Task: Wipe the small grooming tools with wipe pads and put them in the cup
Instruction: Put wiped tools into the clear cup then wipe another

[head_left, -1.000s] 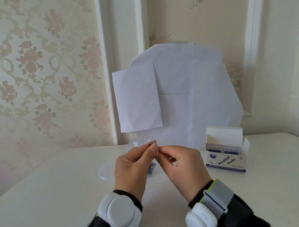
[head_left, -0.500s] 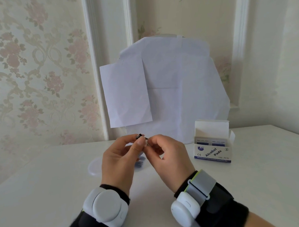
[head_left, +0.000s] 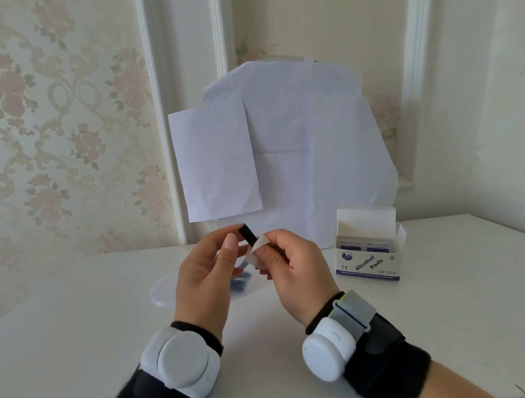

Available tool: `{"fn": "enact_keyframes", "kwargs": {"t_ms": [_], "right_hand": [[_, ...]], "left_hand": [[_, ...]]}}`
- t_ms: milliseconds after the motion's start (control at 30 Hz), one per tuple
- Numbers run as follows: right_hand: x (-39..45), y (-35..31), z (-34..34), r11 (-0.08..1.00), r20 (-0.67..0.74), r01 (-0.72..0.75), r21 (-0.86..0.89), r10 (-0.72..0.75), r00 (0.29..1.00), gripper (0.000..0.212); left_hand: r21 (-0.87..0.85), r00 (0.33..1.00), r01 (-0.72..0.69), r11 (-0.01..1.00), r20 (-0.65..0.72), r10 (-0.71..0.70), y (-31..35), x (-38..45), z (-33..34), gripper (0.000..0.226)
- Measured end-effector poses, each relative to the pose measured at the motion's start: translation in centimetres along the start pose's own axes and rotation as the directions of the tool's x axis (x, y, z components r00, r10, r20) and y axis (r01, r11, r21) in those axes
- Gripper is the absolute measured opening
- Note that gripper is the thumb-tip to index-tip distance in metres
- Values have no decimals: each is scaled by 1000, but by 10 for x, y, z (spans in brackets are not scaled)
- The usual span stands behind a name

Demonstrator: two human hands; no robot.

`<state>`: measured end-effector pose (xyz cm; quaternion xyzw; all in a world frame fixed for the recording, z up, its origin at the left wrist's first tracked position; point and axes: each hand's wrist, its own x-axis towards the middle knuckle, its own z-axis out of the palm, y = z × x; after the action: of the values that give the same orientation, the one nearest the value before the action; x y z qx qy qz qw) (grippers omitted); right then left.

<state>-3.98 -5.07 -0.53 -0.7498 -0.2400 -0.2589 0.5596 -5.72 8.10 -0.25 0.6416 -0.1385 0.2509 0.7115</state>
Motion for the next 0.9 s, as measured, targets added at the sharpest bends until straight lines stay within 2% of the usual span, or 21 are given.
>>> {"fn": "enact_keyframes", "kwargs": {"t_ms": [100, 233, 433, 533, 767, 900], "right_hand": [[1, -1, -2, 994, 3, -28, 106, 28, 1000, 19], [0, -2, 0, 992, 8, -39, 121, 38, 999, 18], [2, 0, -2, 973, -5, -86, 216, 89, 996, 11], [3, 2, -2, 969, -27, -95, 228, 104, 994, 11], [6, 3, -3, 956, -145, -93, 278, 137, 980, 15], [7, 3, -3, 934, -107, -128, 334, 172, 979, 15]], "left_hand": [[70, 999, -1, 998, 46, -3, -2, 1, 1, 27], [199, 998, -48, 979, 48, 39, -4, 2, 2, 16], [126, 1000, 11, 992, -1, -11, -4, 3, 1, 15], [92, 999, 15, 996, -36, -12, -3, 3, 1, 8], [137, 999, 13, 990, -39, -8, -5, 4, 2, 4], [176, 1000, 22, 984, -23, -18, -9, 5, 2, 3]]}}
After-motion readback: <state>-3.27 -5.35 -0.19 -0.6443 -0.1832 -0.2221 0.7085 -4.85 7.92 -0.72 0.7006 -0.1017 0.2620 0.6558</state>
